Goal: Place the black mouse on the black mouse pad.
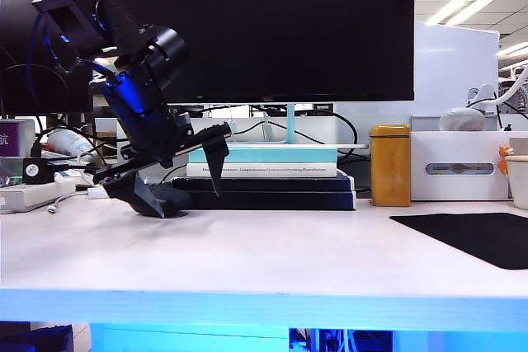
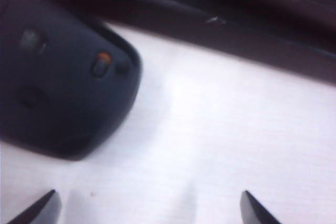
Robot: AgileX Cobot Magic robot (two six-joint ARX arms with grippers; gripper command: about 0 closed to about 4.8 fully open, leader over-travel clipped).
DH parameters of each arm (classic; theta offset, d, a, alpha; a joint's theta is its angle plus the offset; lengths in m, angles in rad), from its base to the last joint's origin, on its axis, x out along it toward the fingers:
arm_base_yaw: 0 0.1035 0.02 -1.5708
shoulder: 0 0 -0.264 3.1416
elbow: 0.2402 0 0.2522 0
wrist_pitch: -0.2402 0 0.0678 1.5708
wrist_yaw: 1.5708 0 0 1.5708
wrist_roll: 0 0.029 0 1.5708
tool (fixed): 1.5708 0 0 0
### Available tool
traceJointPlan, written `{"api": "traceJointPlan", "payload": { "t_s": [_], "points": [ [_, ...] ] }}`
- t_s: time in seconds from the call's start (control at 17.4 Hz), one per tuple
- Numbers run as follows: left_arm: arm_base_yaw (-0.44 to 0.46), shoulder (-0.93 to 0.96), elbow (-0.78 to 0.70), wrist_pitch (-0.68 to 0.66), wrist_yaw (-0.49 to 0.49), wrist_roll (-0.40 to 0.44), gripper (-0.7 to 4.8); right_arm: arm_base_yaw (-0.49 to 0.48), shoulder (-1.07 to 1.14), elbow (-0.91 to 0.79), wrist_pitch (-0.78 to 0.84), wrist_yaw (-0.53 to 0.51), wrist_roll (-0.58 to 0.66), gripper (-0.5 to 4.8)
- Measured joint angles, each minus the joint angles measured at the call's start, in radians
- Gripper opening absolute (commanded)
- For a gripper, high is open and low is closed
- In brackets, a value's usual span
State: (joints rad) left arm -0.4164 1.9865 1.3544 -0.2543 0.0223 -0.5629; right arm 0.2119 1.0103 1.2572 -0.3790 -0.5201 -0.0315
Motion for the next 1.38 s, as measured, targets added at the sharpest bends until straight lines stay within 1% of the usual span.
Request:
{"api": "traceJointPlan", "payload": {
  "t_s": [0.06, 0.17, 0.23, 0.29, 0.34, 0.4, 0.46, 0.52, 0.57, 0.63, 0.69, 0.75, 0.8, 0.86, 0.92, 0.98, 1.09, 1.15, 1.32, 1.38],
  "points": [
    [0.0, -0.008, 0.002, 0.005, 0.0, 0.003, 4.79, 0.0, 0.0, 0.0, 0.0, 0.0, 0.0, -0.01],
    [-0.002, -0.017, 0.057, -0.002, -0.005, 0.017, 4.79, 0.0, 0.0, 0.0, 0.0, 0.0, 0.0, -0.01],
    [-0.002, -0.023, 0.119, -0.042, -0.036, 0.064, 4.79, 0.0, 0.0, 0.0, 0.0, 0.0, 0.0, -0.01],
    [-0.002, -0.03, 0.185, -0.087, -0.09, 0.141, 4.79, 0.0, 0.0, 0.0, 0.0, 0.0, 0.0, -0.01],
    [-0.002, -0.032, 0.266, -0.153, -0.18, 0.291, 4.79, 0.0, 0.0, 0.0, 0.0, 0.0, 0.0, -0.01],
    [-0.002, -0.037, 0.321, -0.209, -0.29, 0.531, 4.79, 0.0, 0.0, 0.0, 0.0, 0.0, 0.0, -0.01],
    [-0.001, -0.04, 0.328, -0.228, -0.346, 0.666, 4.79, 0.0, 0.0, 0.0, 0.0, 0.0, 0.0, -0.01],
    [0.0, -0.038, 0.327, -0.248, -0.389, 0.736, 4.79, 0.0, 0.0, 0.0, 0.0, 0.0, 0.0, -0.01],
    [0.001, -0.035, 0.327, -0.277, -0.416, 0.685, 4.79, 0.0, 0.0, 0.0, 0.0, 0.0, 0.0, -0.01],
    [0.002, -0.034, 0.327, -0.29, -0.415, 0.598, 4.79, 0.0, 0.0, 0.0, 0.0, 0.0, 0.0, -0.01],
    [0.007, -0.033, 0.327, -0.311, -0.383, 0.48, 4.79, 0.0, 0.0, 0.0, 0.0, 0.0, 0.0, -0.01],
    [0.014, -0.018, 0.327, -0.322, -0.299, 0.285, 4.79, 0.0, 0.0, 0.0, 0.001, 0.0, 0.0, -0.01],
    [0.016, -0.004, 0.327, -0.321, -0.266, 0.184, 4.79, 0.0, 0.0, 0.0, -0.001, -0.001, 0.0, -0.01],
    [0.02, 0.022, 0.327, -0.317, -0.238, -0.003, 4.79, 0.0, 0.0, 0.0, -0.001, -0.008, 0.0, -0.01],
    [0.02, 0.032, 0.327, -0.317, -0.232, -0.095, 4.79, 0.0, 0.0, 0.0, -0.001, -0.015, 0.0, -0.01],
    [0.023, 0.047, 0.327, -0.312, -0.206, -0.245, 4.79, 0.0, 0.0, 0.0, -0.001, -0.021, 0.0, -0.01],
    [0.023, 0.049, 0.327, -0.305, -0.198, -0.37, 4.79, 0.0, 0.0, 0.0, -0.001, -0.022, 0.0, -0.01],
    [0.023, 0.049, 0.327, -0.303, -0.205, -0.465, 4.79, 0.0, 0.0, 0.0, -0.001, -0.024, 0.0, -0.01],
    [0.023, 0.049, 0.327, -0.308, -0.211, -0.633, 4.79, 0.0, 0.0, 0.0, -0.001, -0.03, 0.0, -0.01],
    [0.023, 0.049, 0.327, -0.32, -0.213, -0.649, 4.79, 0.0, 0.0, 0.0, -0.001, -0.03, 0.0, -0.01]
  ]
}}
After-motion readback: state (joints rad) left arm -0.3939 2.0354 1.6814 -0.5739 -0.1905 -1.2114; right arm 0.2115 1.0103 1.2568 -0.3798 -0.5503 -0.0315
